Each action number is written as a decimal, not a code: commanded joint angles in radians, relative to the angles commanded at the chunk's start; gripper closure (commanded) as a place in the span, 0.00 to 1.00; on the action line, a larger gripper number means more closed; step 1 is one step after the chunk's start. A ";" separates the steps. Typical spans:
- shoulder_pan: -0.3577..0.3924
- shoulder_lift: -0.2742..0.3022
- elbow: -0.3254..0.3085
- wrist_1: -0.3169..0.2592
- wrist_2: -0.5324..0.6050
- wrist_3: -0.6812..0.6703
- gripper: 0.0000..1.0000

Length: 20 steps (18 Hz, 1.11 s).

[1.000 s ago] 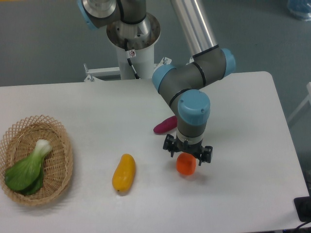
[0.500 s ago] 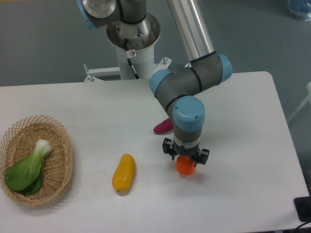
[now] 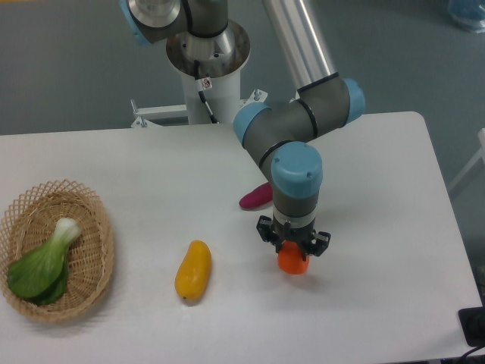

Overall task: Pick up the orange from the table
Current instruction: 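Lift the grasped orange up off the table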

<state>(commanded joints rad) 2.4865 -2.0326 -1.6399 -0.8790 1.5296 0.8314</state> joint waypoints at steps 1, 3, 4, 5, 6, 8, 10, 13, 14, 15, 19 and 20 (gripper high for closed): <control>0.009 0.008 0.006 0.000 -0.009 0.000 0.41; 0.026 0.011 0.024 -0.001 -0.029 0.000 0.41; 0.037 0.014 0.034 -0.005 -0.037 0.003 0.41; 0.045 0.020 0.041 -0.011 -0.040 0.029 0.41; 0.063 0.032 0.041 -0.012 -0.043 0.066 0.41; 0.084 0.049 0.043 -0.058 -0.043 0.168 0.41; 0.104 0.061 0.058 -0.112 -0.042 0.263 0.41; 0.109 0.055 0.095 -0.149 -0.037 0.296 0.41; 0.109 0.051 0.103 -0.144 -0.032 0.298 0.41; 0.107 0.048 0.103 -0.140 -0.031 0.296 0.41; 0.106 0.046 0.114 -0.130 -0.028 0.305 0.42; 0.106 0.046 0.115 -0.130 -0.023 0.307 0.42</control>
<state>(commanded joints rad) 2.5924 -1.9865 -1.5248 -1.0094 1.5063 1.1382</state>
